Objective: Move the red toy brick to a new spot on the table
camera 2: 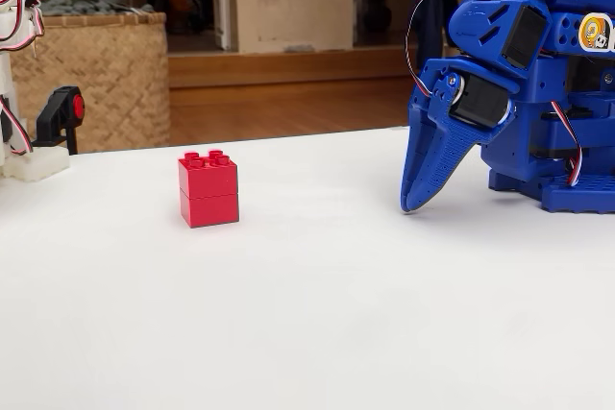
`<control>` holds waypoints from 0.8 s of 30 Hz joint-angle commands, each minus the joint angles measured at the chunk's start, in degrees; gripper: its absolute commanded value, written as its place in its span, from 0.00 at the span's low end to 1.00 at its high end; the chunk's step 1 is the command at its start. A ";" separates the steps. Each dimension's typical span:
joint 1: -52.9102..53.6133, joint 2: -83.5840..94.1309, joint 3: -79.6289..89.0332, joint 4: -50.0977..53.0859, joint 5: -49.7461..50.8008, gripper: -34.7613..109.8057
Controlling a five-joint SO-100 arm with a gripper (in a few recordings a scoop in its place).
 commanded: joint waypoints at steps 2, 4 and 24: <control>-0.18 1.85 0.97 0.44 -0.09 0.24; -0.35 1.85 0.97 0.44 0.18 0.24; 1.32 -14.59 -17.05 -1.93 -3.16 0.24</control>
